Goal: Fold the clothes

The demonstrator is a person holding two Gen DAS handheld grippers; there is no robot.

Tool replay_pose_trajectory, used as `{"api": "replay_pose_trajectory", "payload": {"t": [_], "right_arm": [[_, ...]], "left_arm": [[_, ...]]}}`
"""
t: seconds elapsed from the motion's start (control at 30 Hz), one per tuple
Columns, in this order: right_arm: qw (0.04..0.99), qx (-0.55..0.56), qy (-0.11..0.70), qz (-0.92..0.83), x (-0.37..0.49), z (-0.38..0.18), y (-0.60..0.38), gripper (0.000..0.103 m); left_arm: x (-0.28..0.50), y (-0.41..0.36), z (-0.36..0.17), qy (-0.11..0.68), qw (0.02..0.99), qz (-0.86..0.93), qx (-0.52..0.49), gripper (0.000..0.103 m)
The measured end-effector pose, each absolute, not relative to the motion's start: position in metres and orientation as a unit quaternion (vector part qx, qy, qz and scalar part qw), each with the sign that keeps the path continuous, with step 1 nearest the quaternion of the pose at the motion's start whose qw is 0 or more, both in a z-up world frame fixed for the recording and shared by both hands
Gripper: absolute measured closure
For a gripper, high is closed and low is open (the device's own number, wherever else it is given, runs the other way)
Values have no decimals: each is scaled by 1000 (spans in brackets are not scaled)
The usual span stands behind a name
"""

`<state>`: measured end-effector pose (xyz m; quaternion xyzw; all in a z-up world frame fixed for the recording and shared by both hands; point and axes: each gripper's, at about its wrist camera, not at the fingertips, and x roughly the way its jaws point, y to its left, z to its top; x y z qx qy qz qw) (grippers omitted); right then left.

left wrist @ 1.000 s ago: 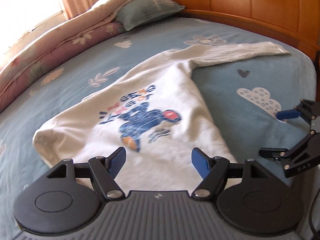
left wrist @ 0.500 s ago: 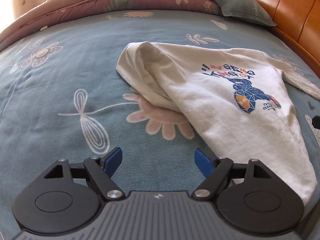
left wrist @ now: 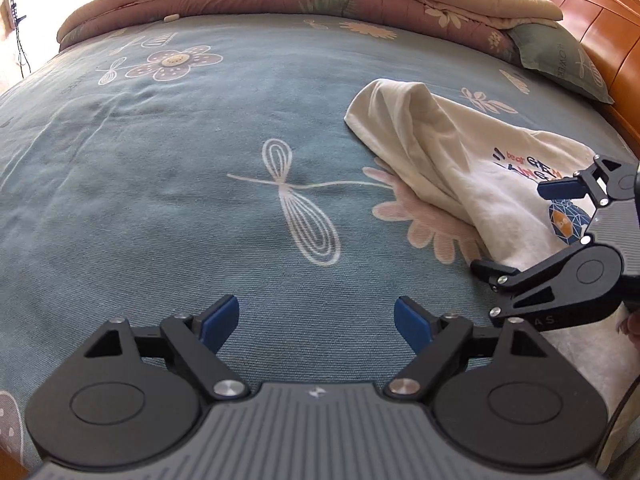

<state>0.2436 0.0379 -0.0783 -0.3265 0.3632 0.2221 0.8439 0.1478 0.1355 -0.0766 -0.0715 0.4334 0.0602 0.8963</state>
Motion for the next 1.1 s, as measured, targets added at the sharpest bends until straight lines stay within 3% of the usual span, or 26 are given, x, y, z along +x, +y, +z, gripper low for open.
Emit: {"api": "replay_pose_trajectory", "payload": {"t": [0.27,0.5,0.73,0.87,1.1], "right_arm": [[882,-281,363,106,271,-54,-49,0],[902,-148,399,75,290,-51,-113,0],[897,-103,345,256,255,-19,-84,0],[842,-74,381,375,256,-20,-54,0],[819,-124,447,338,278,-63,-24,0]], "left_arm": [[160,114,-77,422,903,19,-70,18],[163,102,-78,421,905,1,-67,18],[163,97,-78,419,906,-5,-63,18],[158,111,-76,417,906,13,-72,18],[146,129,-72,411,908,29,-78,18]]}}
